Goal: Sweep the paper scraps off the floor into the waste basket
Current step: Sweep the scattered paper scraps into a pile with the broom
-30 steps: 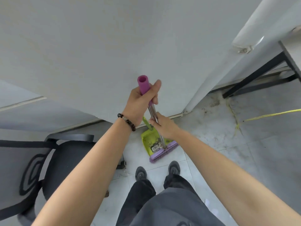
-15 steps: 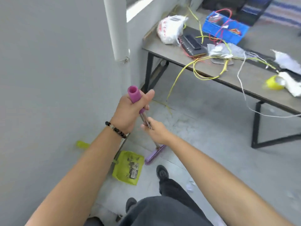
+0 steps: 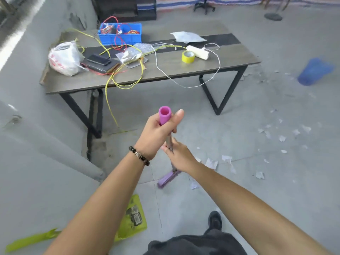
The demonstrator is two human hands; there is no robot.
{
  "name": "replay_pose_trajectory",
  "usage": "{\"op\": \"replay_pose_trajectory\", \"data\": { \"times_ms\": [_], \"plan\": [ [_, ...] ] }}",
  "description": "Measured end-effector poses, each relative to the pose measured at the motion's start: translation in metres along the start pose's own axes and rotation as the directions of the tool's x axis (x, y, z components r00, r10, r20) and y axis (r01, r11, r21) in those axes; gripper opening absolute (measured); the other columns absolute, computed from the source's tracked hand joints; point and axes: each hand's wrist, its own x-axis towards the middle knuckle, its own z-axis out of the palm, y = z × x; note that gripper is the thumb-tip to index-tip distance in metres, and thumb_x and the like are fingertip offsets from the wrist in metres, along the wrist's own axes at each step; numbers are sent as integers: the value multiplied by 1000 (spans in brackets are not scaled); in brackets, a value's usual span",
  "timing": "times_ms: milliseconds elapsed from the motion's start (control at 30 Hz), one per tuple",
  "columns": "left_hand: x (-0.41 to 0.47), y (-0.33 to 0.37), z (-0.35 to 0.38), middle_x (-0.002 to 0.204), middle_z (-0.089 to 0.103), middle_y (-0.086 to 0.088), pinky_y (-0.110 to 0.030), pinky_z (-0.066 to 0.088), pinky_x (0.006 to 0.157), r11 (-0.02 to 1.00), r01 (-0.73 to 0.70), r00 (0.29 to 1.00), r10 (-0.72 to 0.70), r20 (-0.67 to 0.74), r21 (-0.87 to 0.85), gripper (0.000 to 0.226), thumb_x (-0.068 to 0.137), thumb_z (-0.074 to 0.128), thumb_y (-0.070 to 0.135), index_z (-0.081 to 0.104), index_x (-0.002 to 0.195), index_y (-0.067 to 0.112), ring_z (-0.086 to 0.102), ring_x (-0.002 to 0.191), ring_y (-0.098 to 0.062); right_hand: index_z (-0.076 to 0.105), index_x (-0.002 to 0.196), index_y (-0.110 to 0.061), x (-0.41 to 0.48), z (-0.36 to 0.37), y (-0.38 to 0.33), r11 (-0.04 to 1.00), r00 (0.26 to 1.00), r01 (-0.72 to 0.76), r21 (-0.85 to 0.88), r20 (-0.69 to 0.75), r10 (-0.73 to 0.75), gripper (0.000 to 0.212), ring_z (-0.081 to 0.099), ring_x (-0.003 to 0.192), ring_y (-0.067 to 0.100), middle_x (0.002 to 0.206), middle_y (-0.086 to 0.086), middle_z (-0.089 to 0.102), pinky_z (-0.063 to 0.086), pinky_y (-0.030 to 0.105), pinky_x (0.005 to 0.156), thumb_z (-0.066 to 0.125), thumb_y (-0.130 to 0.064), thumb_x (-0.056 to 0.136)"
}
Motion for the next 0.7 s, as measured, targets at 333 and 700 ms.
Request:
{"op": "replay_pose_trajectory", "data": {
  "times_ms": [333,700],
  "plan": [
    [76,-39,160,79,47,-11,-28,37,81,987,136,985,-144,93,89,82,81,35,78,53,80,-2,43,78,-22,49,86,-25,10,-93,139,978,984,-145,148,126,126,21,59,74,19,75,-3,57,44,33,65,48,-43,96],
    [127,-170,226,136,48,-3,-28,45,93,734,558,817,-568,-100,387,45,96,56,24,43,139,20,50,124,-18,65,87,-21,1,-202,255,551,834,-175,816,-174,523,32,60,79,1,84,4,66,47,33,82,59,-52,89]
  ]
}}
